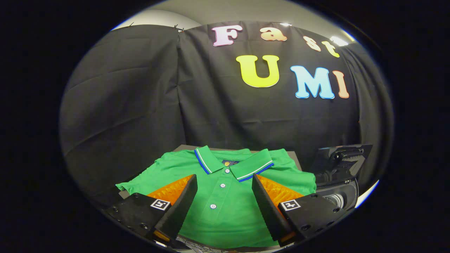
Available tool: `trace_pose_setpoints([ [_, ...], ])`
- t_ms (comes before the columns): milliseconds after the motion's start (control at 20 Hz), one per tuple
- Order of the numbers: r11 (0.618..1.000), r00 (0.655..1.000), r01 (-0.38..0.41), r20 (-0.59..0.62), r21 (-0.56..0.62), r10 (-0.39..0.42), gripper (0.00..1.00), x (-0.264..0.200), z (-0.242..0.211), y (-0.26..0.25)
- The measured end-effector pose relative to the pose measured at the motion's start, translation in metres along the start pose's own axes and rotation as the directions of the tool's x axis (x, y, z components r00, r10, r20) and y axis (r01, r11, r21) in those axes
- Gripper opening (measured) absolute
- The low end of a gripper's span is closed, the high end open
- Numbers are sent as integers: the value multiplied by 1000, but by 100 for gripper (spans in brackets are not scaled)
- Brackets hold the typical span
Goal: Put the clothes into the washing machine and then close the washing machine lid.
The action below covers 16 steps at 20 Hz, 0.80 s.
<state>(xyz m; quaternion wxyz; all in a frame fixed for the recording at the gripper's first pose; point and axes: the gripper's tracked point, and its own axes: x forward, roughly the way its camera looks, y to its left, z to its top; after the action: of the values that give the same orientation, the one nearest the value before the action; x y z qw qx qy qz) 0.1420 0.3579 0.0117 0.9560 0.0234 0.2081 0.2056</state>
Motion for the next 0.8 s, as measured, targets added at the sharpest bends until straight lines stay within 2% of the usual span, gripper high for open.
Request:
trace_pose_setpoints([
  [400,999,982,-7,-188,31,12,96,28,-32,10],
  [650,995,976,-20,-217,-95,-1,94,28,-36,11],
  [750,997,975,-21,-221,-75,4,91,31,-39,10],
  [800,998,976,-17,-217,-56,4,78,31,-35,8],
])
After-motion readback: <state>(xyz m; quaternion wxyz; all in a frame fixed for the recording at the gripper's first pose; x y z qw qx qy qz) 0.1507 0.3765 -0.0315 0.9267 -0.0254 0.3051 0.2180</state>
